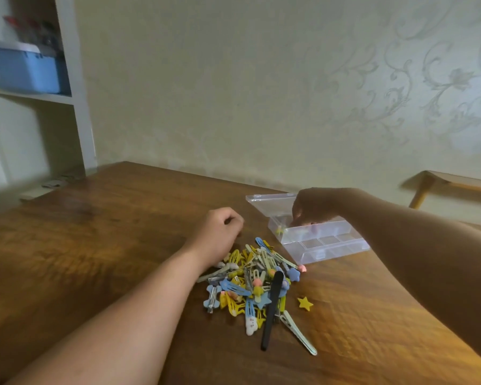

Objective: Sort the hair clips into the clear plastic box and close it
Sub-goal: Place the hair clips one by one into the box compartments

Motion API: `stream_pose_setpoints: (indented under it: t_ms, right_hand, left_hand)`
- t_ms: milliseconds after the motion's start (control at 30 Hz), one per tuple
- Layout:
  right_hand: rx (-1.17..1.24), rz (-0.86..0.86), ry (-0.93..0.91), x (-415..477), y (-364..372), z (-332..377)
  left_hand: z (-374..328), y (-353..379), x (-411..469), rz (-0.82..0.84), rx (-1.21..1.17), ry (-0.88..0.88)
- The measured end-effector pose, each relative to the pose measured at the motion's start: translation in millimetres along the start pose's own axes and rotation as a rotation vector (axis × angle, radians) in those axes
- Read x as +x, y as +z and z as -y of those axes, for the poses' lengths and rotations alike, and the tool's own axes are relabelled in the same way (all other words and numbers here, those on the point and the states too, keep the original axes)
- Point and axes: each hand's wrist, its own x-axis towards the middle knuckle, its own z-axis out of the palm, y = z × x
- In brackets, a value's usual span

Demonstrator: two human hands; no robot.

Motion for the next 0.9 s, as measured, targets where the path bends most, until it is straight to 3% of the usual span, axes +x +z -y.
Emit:
stream_pose_setpoints:
  t_ms: [200,367,500,667,900]
  right_hand:
    - [-0.091,-0.024,-0.047,-14,5,5]
    - [0.106,0.058,-0.03,-10,1,4]
    - [0.061,0.055,-0.092,-14,-2,5]
    - [0.256,-0.056,-0.043,-20,-6,-11]
    - [0.324,-0.102,0.054,-13,12,16]
  left_hand:
    - [-1,0,-3,-0.009,0.006,-0.002]
    - [-1,0,-3,-0.005,0.016,-0.007]
    - [0,0,-2,-0.008,0.02,0.002]
    - [2,1,-1,-0.006,0.016,0.008]
    - [3,1,-1,-0.004,0.001,0.009]
